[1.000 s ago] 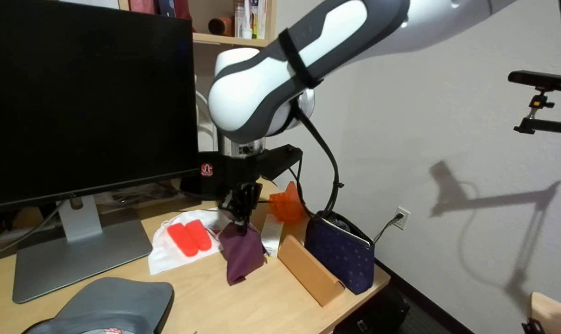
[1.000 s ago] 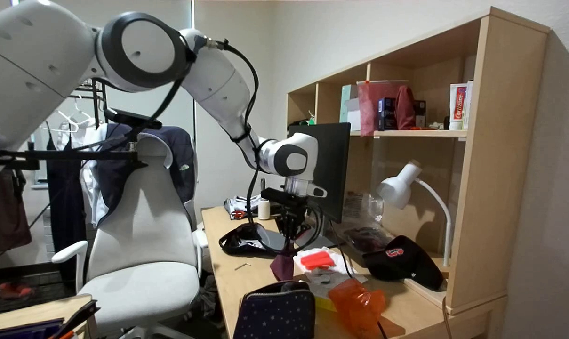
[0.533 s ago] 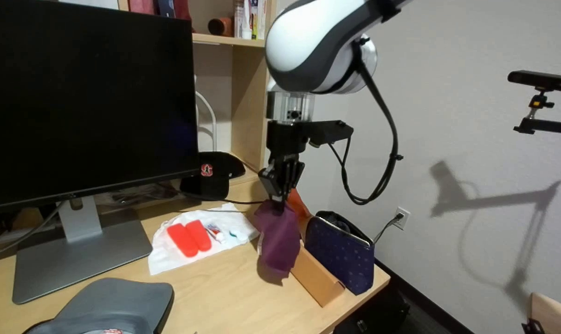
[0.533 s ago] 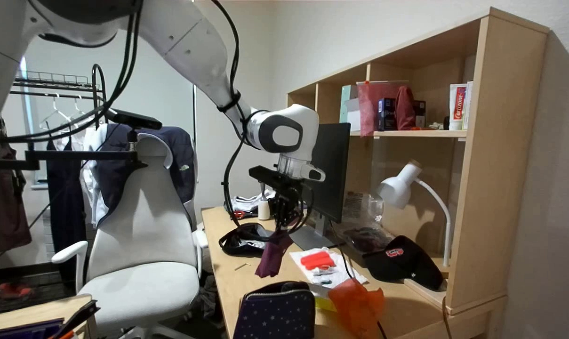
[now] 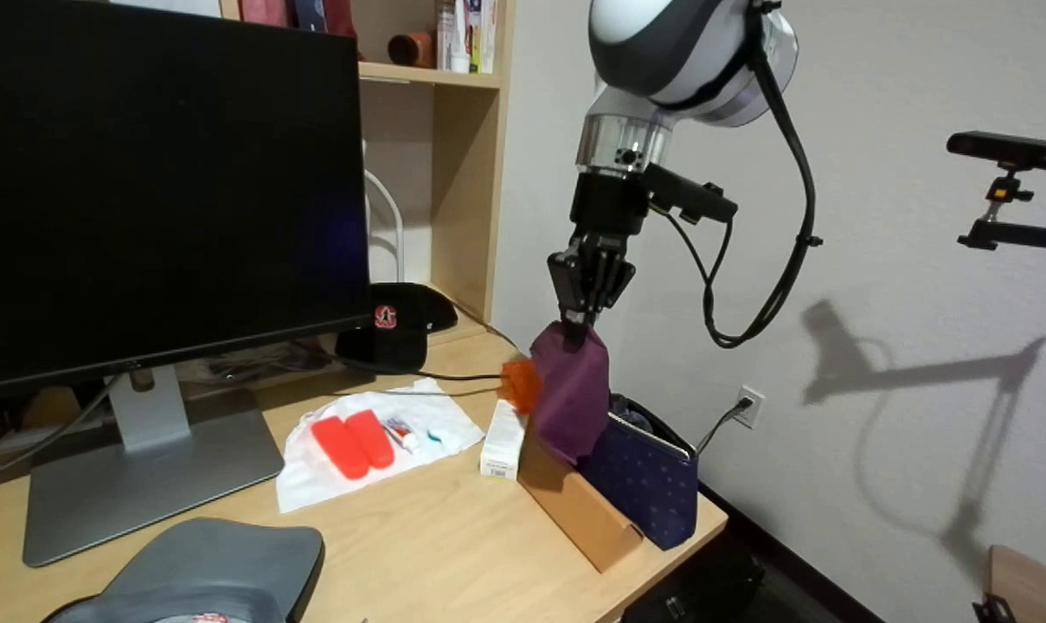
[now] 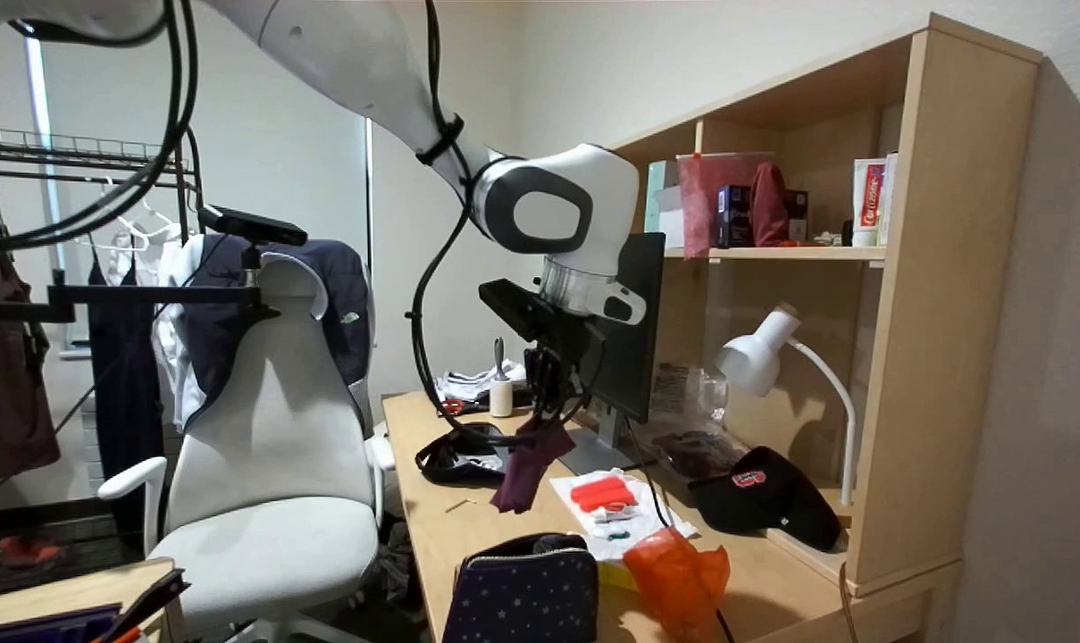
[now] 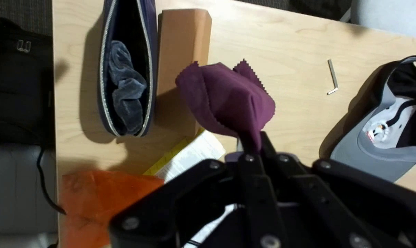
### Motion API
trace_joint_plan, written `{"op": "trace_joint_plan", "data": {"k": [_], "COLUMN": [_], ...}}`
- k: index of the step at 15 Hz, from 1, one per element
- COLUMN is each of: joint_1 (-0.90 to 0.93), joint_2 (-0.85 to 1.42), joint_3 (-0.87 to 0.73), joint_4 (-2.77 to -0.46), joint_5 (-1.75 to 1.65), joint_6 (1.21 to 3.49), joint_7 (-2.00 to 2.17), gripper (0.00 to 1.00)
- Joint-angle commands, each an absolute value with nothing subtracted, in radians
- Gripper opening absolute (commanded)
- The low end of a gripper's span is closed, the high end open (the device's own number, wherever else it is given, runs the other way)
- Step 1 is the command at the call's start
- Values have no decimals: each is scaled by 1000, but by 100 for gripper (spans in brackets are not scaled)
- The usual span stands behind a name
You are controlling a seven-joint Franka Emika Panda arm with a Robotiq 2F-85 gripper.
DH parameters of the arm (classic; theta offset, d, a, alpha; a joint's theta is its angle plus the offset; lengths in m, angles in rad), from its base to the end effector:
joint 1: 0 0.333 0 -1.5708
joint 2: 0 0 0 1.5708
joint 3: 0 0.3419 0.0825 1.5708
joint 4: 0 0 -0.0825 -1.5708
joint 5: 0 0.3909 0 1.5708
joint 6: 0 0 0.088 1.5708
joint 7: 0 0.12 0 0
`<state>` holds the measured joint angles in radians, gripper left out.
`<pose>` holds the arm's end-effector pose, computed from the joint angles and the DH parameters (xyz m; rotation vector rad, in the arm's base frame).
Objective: Pick up the ribbon and the clothe put them in the parse
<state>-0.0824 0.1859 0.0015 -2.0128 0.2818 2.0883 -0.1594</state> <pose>0.5842 -0.0304 0.3639 -2.8888 0.1086 0.1169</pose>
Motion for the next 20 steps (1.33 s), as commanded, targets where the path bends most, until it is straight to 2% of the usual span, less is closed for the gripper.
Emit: {"op": "trace_joint_plan", "data": {"k": [1, 20], "joint_1": [-115, -197], "joint_2": [155, 115], "joint_3": [-25, -131], "joint_4": [-2047, -2340], "joint_5": [358, 815], "joint_6": [2074, 2167], "joint_7": [-192, -321], "gripper": [7, 7]}}
